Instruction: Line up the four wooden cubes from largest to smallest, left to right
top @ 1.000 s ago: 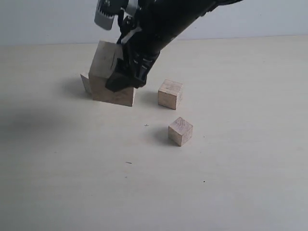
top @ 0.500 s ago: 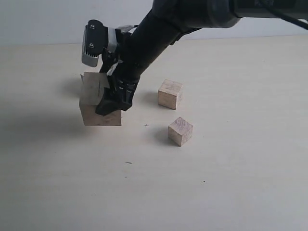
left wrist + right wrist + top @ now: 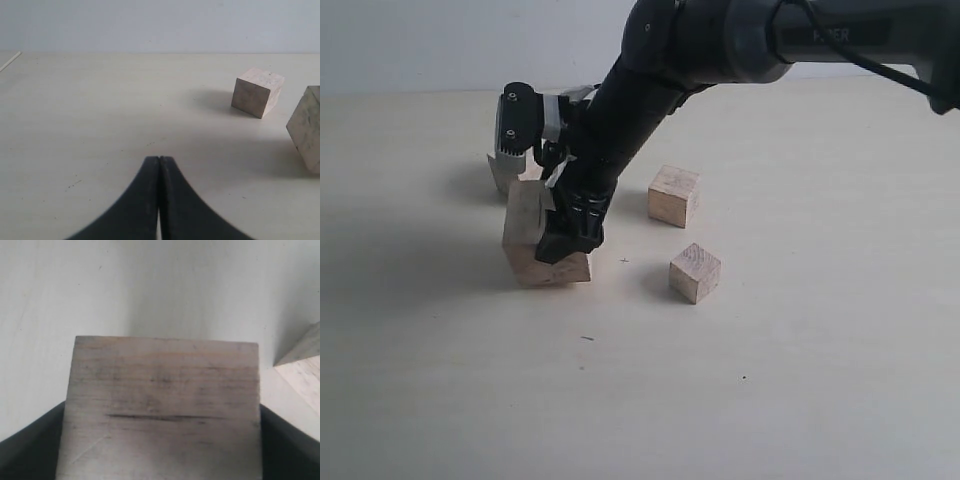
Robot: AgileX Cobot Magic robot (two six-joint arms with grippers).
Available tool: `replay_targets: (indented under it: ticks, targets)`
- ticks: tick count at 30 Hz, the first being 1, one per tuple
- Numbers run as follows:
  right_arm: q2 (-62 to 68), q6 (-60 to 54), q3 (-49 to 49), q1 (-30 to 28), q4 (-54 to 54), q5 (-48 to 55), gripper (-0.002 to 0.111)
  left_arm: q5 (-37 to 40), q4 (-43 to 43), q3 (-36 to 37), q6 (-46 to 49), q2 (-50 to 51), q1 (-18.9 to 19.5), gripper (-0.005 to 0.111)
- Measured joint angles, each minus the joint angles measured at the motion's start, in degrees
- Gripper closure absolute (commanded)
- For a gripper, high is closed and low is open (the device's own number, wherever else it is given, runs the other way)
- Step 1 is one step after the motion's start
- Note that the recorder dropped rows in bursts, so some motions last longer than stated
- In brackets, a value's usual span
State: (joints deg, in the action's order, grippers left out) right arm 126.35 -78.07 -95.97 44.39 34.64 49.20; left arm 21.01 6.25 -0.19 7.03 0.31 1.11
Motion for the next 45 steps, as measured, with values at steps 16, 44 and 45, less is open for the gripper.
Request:
replay_targets:
  ticks: [16, 44, 45]
  targets:
    - [1.88, -0.55, 0.00, 0.00, 0.62, -0.66, 0.077, 0.00, 0.00, 0.00, 0.10, 0.00, 0.00, 0.107]
    - [-0.86, 0.16, -0.25, 0.00, 6.47, -2.47, 0.013, 0.00, 0.00, 0.00, 0.10, 0.00, 0.00, 0.107]
    - [-1.66, 0.16, -0.25, 0.00, 7.07, -2.47, 0.013, 0.00, 0.00, 0.00, 0.10, 0.00, 0.00, 0.107]
